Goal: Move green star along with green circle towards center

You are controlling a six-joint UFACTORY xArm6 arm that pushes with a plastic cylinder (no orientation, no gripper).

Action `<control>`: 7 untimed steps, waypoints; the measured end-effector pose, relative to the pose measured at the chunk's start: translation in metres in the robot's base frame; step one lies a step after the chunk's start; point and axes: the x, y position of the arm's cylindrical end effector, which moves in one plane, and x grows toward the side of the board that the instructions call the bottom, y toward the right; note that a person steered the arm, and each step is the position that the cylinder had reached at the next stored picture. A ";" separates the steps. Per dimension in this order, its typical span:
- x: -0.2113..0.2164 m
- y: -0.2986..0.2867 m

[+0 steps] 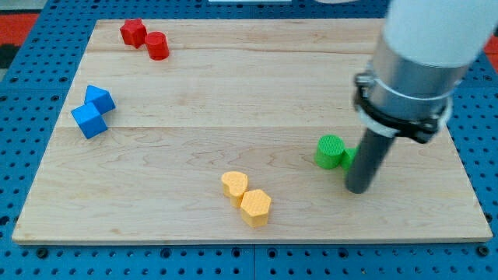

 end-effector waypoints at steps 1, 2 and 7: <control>-0.005 0.025; -0.005 0.035; -0.030 0.036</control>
